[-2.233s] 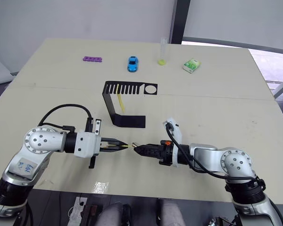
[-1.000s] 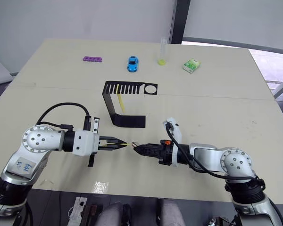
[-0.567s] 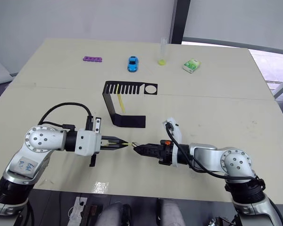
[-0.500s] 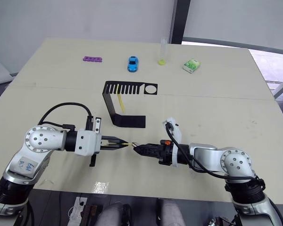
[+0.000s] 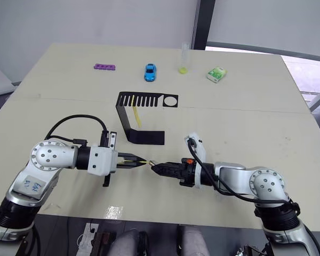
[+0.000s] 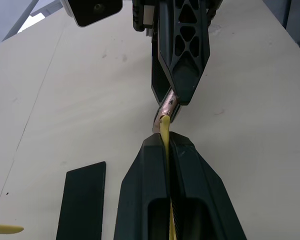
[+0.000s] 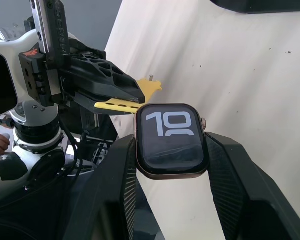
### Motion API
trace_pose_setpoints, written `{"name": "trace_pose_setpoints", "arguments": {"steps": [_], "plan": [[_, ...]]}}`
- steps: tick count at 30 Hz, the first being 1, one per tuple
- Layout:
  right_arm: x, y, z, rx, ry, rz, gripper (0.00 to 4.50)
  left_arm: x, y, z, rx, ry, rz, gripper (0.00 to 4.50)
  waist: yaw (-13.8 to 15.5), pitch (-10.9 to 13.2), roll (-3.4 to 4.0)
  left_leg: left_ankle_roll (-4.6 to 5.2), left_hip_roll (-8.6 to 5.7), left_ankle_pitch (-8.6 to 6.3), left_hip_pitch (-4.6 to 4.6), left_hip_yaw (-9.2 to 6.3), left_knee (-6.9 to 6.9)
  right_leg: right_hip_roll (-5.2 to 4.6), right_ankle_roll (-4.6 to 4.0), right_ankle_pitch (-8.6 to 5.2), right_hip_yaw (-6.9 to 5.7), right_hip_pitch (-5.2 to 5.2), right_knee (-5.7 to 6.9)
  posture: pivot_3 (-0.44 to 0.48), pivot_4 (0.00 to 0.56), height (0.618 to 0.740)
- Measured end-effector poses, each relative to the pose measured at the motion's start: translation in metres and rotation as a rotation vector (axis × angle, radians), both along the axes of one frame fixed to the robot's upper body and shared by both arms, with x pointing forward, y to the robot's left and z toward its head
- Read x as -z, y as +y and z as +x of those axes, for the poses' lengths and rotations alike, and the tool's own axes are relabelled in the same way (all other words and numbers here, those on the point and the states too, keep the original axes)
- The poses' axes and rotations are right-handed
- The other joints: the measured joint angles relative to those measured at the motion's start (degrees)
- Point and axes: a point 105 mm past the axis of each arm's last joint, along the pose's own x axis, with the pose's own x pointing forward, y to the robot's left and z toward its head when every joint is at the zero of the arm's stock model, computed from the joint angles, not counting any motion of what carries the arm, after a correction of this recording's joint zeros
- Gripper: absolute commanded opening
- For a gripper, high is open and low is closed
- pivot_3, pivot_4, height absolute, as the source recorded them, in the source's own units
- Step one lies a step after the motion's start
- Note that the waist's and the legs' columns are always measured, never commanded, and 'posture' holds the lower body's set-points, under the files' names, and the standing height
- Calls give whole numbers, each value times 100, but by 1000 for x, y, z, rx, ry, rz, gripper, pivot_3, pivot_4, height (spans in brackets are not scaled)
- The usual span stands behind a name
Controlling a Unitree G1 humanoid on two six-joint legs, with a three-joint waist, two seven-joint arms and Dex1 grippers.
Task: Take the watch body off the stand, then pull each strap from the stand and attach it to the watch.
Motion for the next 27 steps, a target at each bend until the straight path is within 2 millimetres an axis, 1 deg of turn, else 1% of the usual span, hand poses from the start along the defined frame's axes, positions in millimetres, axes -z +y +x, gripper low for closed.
{"name": "trace_pose_setpoints", "arguments": {"steps": [13, 19, 27], "plan": [[1, -2, 1, 10, 0, -11, 1517, -1, -5, 3, 19, -33, 51, 0, -1, 0, 0, 0, 0, 0, 0, 0, 1, 0, 0, 0, 0, 0, 1, 0, 150, 740], [0, -3, 3, 23, -4, -10, 1517, -4, -10, 6, 22, -53, 66, 0, 0, 0, 0, 1, 0, 0, -1, 0, 3, 0, 0, 0, 0, 0, 1, 0, 150, 740], [2, -3, 3, 25, 4, -19, 1517, -1, -13, 6, 31, -67, 108, 0, 3, 0, 0, 1, 0, 1, -1, 0, 5, 0, 1, 0, 0, 0, 2, 0, 150, 740]]}}
